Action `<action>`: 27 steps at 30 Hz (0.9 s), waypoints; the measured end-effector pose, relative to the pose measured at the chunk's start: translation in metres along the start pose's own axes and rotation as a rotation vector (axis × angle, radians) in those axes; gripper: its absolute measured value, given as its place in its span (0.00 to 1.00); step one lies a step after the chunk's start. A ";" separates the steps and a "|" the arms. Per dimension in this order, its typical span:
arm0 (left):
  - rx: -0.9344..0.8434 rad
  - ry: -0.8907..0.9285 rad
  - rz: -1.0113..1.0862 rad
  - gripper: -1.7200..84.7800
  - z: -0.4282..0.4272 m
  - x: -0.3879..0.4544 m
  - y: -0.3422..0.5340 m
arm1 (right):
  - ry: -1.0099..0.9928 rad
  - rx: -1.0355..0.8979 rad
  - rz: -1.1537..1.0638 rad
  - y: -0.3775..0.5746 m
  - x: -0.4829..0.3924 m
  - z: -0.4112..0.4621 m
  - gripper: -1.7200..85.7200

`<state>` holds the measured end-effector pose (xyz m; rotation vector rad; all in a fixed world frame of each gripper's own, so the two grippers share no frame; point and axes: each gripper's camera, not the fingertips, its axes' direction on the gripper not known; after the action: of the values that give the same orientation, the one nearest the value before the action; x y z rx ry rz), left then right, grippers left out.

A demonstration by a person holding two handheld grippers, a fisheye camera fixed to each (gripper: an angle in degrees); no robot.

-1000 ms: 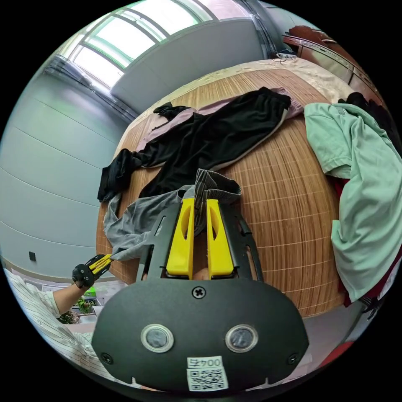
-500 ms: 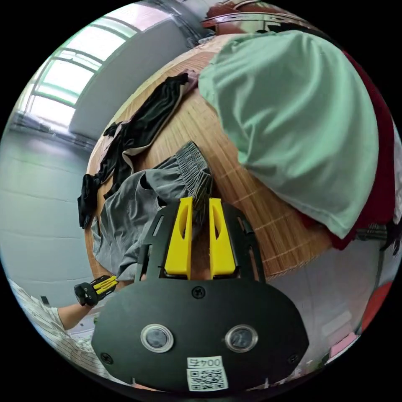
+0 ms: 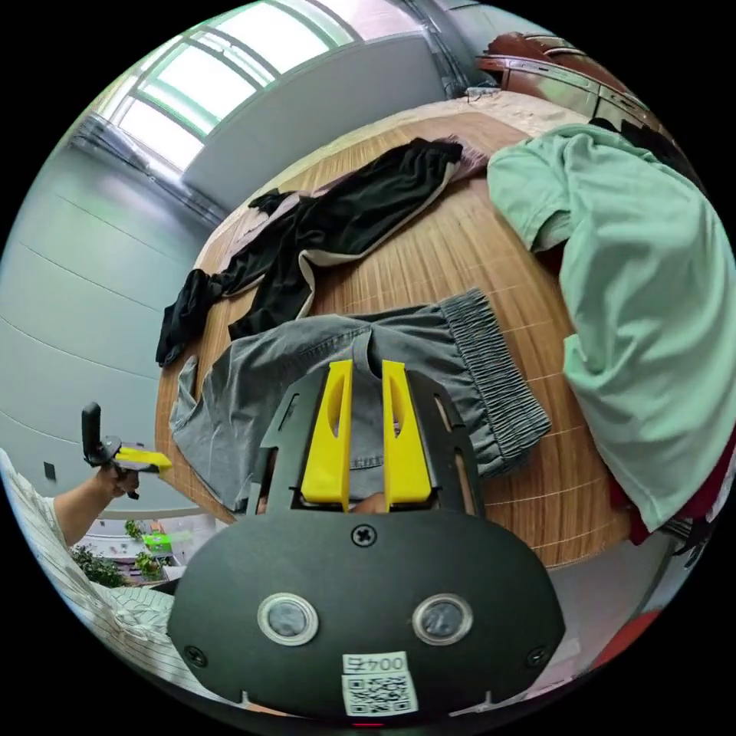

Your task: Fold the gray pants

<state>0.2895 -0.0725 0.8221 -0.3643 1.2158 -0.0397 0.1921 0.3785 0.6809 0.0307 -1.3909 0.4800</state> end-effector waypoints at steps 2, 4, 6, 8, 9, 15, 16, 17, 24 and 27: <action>0.050 -0.065 -0.030 0.09 -0.009 -0.019 -0.043 | 0.077 -0.133 -0.002 0.016 0.006 0.039 0.11; 0.049 -0.143 -0.047 0.18 -0.007 -0.039 -0.101 | 0.111 -0.136 0.011 0.037 0.012 0.055 0.11; 0.013 -0.142 -0.055 0.22 0.003 -0.051 -0.138 | 0.072 -0.078 0.086 0.053 0.024 0.054 0.10; -0.042 -0.166 -0.054 0.24 0.020 -0.060 -0.164 | 0.061 -0.065 0.116 0.060 0.030 0.058 0.09; -0.073 -0.181 -0.075 0.24 0.031 -0.066 -0.175 | 0.073 -0.064 0.110 0.063 0.030 0.061 0.09; -0.074 -0.352 -0.085 0.13 0.046 -0.066 -0.191 | 0.153 -0.074 0.001 0.082 0.023 0.082 0.09; -0.068 -0.392 -0.025 0.10 0.041 -0.059 -0.196 | 0.168 -0.076 -0.017 0.084 0.021 0.085 0.09; -0.066 -0.406 0.001 0.09 0.037 -0.056 -0.200 | 0.209 -0.086 -0.062 0.089 0.015 0.092 0.09; 0.148 -0.652 -0.003 0.07 -0.088 -0.083 -0.275 | 0.452 -0.153 -0.347 0.120 -0.017 0.141 0.09; 0.137 -0.685 -0.042 0.07 -0.120 -0.111 -0.289 | 0.493 -0.149 -0.400 0.135 -0.018 0.160 0.09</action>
<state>0.1872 -0.3502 0.9731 -0.2513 0.5242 -0.0306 -0.0050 0.4476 0.6603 0.0636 -0.8992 0.0386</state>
